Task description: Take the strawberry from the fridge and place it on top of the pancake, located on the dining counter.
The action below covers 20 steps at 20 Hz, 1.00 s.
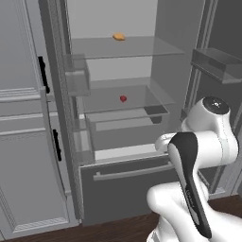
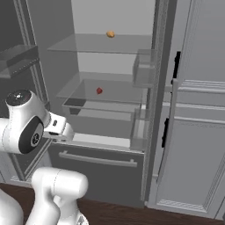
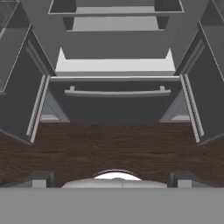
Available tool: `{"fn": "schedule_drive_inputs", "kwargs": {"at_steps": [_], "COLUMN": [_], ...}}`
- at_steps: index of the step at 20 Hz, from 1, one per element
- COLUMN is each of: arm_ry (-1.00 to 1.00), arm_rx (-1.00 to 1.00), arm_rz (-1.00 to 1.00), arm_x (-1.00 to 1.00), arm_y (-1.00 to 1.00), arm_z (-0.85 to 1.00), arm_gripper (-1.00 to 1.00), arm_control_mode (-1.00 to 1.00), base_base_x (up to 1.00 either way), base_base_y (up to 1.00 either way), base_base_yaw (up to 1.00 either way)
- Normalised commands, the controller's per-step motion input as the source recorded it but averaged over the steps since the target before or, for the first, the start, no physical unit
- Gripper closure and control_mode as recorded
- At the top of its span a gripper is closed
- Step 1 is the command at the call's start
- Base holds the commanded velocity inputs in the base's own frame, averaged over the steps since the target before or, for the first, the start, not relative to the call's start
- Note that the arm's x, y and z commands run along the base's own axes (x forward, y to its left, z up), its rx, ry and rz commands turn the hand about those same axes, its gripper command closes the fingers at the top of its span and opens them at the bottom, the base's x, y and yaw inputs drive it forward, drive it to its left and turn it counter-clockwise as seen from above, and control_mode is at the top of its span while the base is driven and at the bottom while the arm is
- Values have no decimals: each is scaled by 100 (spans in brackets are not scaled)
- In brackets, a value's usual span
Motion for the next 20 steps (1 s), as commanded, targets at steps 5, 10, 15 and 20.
{"fn": "schedule_drive_inputs", "kwargs": {"at_steps": [5,10,15,20], "arm_ry": [0,0,0,0], "arm_rx": [0,0,0,0], "arm_rz": [0,0,0,0], "arm_x": [0,0,0,0], "arm_y": [0,0,0,0], "arm_z": [0,0,0,0], "arm_gripper": [-100,-100,-100,-100], "arm_control_mode": [100,100,100,100], "base_base_x": [64,62,52,46], "base_base_y": [0,0,0,0], "base_base_yaw": [0,0,0,0]}}
